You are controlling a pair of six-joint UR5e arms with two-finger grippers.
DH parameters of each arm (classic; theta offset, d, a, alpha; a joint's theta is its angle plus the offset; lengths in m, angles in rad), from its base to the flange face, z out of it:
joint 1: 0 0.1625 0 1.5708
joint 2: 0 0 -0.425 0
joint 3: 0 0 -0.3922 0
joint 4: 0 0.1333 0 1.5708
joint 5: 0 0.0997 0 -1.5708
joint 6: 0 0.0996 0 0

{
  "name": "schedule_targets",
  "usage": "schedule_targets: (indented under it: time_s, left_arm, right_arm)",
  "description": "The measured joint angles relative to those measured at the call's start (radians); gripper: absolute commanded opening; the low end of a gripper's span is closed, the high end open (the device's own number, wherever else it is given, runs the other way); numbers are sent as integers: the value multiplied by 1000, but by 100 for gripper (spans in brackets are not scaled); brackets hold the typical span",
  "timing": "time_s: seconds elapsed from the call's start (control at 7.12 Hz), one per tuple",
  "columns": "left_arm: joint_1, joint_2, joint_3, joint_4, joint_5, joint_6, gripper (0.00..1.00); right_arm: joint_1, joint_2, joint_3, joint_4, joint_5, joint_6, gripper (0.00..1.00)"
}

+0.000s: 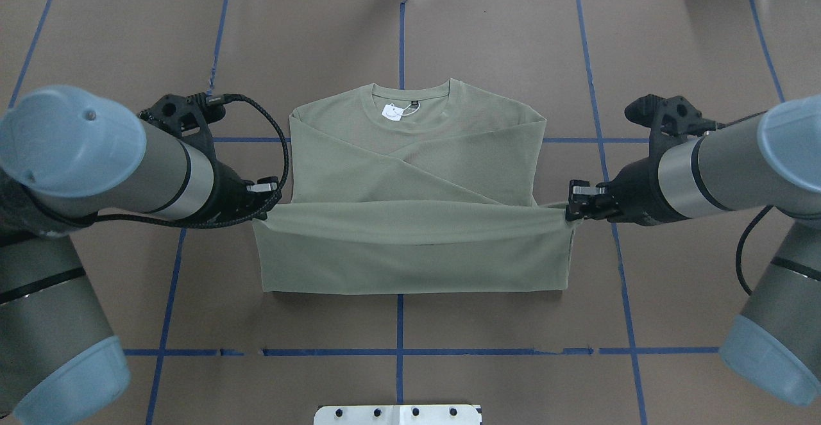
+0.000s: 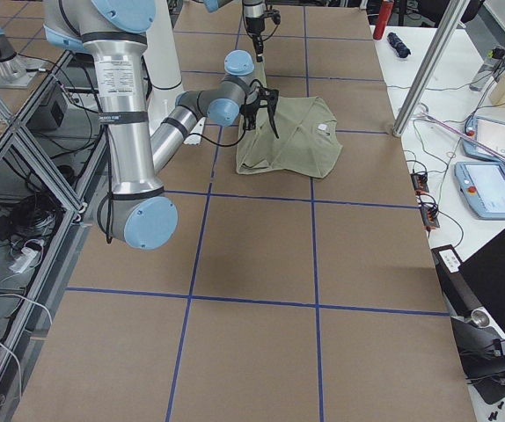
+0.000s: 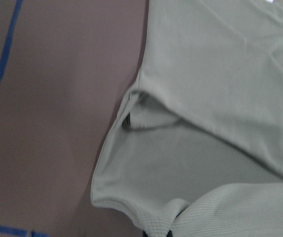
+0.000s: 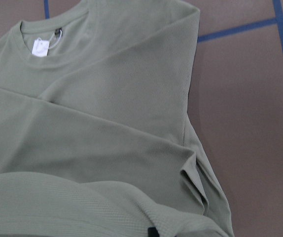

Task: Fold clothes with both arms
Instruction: 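Lift the hem with both grippers and carry it toward the collar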

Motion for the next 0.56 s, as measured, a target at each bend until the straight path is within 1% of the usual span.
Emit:
schedule_targets:
  time_s: [0.28, 0.56]
  left_arm:
    - [-64, -19, 109, -122, -2, 8, 0]
    - [-108, -37, 218, -237, -3, 7, 0]
  right_arm:
    - [76, 154, -169, 0, -10, -43, 0]
    - [131, 272, -327, 0, -12, -52, 0]
